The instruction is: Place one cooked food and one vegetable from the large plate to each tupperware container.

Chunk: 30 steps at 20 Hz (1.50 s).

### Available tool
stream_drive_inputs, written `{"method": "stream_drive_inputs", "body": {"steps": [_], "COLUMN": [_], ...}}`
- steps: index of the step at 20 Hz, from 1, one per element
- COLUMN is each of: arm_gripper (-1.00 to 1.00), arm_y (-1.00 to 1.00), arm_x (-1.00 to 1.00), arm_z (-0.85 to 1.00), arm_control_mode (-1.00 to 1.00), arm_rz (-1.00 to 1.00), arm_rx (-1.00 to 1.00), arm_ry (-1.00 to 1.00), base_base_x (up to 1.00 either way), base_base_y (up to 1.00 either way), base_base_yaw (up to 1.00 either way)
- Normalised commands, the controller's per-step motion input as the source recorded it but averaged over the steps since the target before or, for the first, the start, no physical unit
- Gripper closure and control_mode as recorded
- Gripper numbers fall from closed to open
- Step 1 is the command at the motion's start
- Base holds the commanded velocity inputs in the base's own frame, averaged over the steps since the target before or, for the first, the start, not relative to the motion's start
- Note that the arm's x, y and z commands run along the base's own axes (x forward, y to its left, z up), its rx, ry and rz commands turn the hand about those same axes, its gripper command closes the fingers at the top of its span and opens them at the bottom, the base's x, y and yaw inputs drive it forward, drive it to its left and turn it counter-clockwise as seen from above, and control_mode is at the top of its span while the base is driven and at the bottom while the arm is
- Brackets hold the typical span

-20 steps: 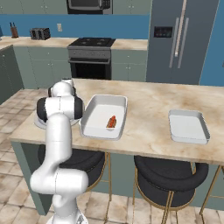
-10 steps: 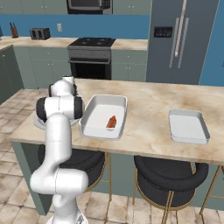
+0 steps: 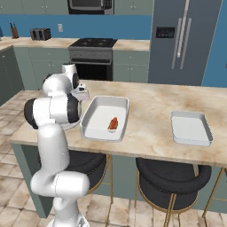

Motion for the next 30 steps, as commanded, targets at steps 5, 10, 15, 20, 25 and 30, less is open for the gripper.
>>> {"method": "stream_drive_inputs", "body": {"steps": [5,10,15,20,25,30], "arm_gripper": [1.0,1.0,1.0,1.0,1.0,1.0], "arm_y": [-0.71,-0.67,-0.79,-0.4,0.0,0.0], "arm_x": [-0.73,-0.14,0.17,0.34,0.0,0.05], "arm_z": [0.37,0.09,-0.23,-0.09,-0.21,-0.46], "arm_control_mode": [-1.0,-1.0,-1.0,-1.0,-1.0,-1.0], "arm_rz": [-0.33,-0.1,-0.03,0.01,0.01,0.0], "arm_rx": [0.0,0.0,0.0,0.02,0.19,0.15], "arm_ry": [-0.21,-0.08,0.0,0.05,0.19,0.17], "base_base_x": [0.0,0.0,0.0,0.0,0.0,0.0], "base_base_y": [0.0,0.0,0.0,0.0,0.0,0.0], "base_base_yaw": [0.0,0.0,0.0,0.0,0.0,0.0]}}
